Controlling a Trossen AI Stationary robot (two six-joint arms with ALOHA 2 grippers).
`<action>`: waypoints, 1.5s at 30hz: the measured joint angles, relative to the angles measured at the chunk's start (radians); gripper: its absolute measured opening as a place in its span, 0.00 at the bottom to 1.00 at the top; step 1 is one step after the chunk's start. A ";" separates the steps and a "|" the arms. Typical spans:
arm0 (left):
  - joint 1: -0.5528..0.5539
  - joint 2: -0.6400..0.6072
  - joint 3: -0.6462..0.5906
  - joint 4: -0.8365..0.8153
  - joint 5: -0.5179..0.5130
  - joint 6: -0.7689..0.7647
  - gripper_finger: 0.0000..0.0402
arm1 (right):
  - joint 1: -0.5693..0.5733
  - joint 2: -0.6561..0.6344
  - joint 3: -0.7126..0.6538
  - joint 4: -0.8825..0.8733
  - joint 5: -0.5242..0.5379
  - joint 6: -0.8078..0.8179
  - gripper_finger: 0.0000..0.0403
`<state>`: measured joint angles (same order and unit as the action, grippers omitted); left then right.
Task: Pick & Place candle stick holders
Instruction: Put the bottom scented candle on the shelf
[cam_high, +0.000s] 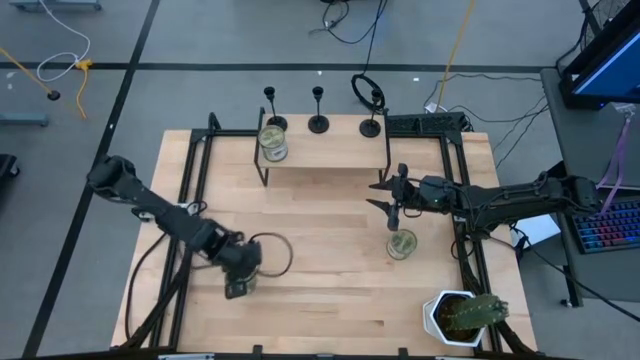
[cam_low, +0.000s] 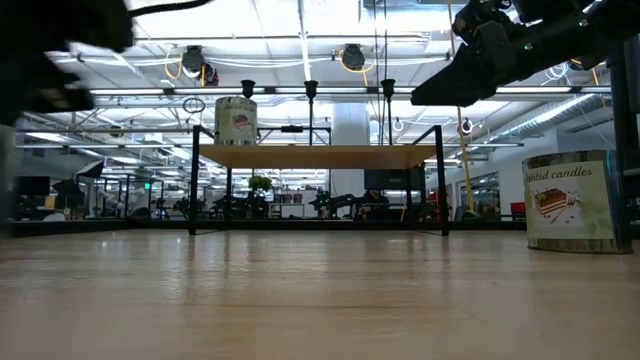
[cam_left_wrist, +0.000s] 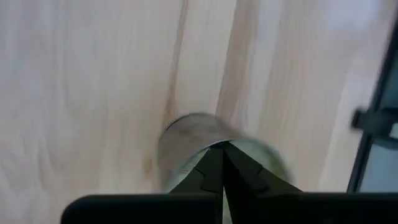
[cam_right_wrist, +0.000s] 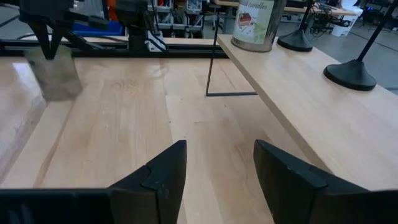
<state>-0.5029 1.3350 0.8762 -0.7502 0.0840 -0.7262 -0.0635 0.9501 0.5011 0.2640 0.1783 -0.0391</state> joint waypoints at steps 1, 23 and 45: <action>0.024 0.000 0.012 0.014 0.000 0.046 0.01 | 0.000 0.000 0.000 0.003 0.000 0.000 0.45; 0.085 0.066 0.209 -0.086 -0.015 0.172 0.38 | 0.000 0.000 0.000 -0.055 -0.001 0.044 0.45; -0.072 0.288 0.211 -0.049 -0.313 0.218 0.15 | 0.000 0.000 0.000 -0.074 0.000 0.001 0.45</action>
<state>-0.5745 1.6227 1.0876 -0.7994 -0.2290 -0.5081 -0.0635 0.9501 0.5011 0.1898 0.1787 -0.0383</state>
